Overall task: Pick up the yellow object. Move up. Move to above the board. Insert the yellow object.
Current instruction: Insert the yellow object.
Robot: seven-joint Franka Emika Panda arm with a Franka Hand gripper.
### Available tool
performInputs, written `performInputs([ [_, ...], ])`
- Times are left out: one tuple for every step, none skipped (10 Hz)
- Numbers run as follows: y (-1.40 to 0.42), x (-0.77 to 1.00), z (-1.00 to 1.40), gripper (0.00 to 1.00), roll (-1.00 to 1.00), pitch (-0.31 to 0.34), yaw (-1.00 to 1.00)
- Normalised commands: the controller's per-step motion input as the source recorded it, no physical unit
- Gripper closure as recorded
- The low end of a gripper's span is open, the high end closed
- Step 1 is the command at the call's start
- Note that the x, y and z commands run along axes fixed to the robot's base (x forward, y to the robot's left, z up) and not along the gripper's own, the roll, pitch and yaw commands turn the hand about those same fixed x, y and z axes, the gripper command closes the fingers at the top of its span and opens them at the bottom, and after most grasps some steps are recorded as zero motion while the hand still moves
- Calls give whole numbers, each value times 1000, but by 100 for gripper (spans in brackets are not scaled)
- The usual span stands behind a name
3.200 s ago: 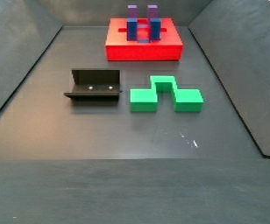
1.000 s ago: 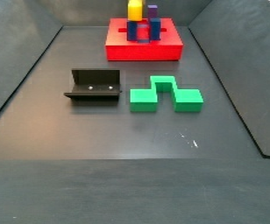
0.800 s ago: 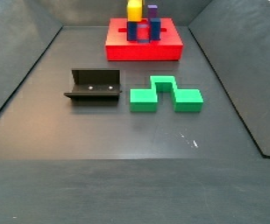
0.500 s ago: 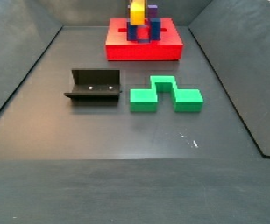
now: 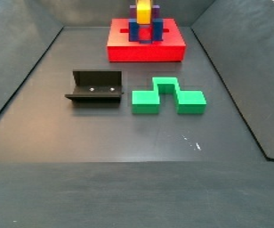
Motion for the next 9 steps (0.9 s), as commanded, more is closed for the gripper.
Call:
performInputs([
  [189, -51, -40, 100, -77, 0, 9],
  [106, -49, -60, 100, -70, 0, 40],
  [31, 0, -37, 100, -61, 0, 89],
  [17, 0, -80, 100, -33, 0, 103],
  [11, 0, -129, 100, -7, 0, 123],
  [0, 0, -123, 100, 0, 0, 294],
  [0, 0, -34, 100, -26, 0, 383],
  [0, -17, 0, 100, -64, 0, 209],
  [0, 0, -31, 100, -16, 0, 91],
])
